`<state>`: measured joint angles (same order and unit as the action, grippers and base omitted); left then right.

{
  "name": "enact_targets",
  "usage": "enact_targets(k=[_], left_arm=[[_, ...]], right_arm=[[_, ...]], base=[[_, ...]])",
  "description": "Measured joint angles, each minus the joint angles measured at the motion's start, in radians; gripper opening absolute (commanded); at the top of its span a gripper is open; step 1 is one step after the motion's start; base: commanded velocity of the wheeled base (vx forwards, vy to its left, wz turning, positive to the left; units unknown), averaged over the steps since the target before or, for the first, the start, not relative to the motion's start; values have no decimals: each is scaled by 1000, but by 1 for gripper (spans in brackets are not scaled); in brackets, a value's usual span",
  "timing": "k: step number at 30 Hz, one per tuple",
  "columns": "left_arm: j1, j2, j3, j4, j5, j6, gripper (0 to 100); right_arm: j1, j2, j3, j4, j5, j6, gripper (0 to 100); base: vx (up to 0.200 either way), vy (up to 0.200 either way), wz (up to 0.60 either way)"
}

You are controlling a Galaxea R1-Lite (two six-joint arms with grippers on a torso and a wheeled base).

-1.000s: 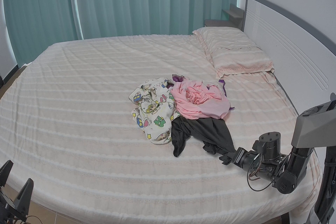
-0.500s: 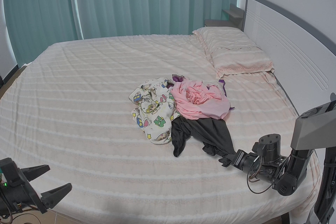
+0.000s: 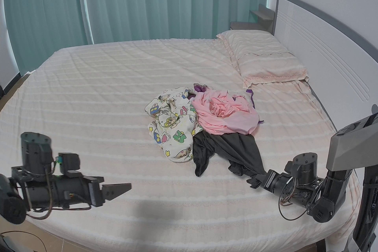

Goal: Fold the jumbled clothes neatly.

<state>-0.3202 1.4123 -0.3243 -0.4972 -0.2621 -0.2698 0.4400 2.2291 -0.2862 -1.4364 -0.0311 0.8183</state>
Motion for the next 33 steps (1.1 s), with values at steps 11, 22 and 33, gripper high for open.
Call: enact_targets(k=[11, 22, 33], left_arm=[[-167, 419, -302, -93, 129, -320, 100], [-256, 714, -546, -97, 210, -367, 100], [-291, 930, -794, -19, 286, -381, 100]], right_arm=[[-5, 6, 8, -16, 0, -14, 0], [-9, 7, 4, -19, 0, -27, 0], [-3, 7, 5, -25, -2, -30, 0]], base=[[0, 0, 0], [0, 0, 0], [0, 0, 0]])
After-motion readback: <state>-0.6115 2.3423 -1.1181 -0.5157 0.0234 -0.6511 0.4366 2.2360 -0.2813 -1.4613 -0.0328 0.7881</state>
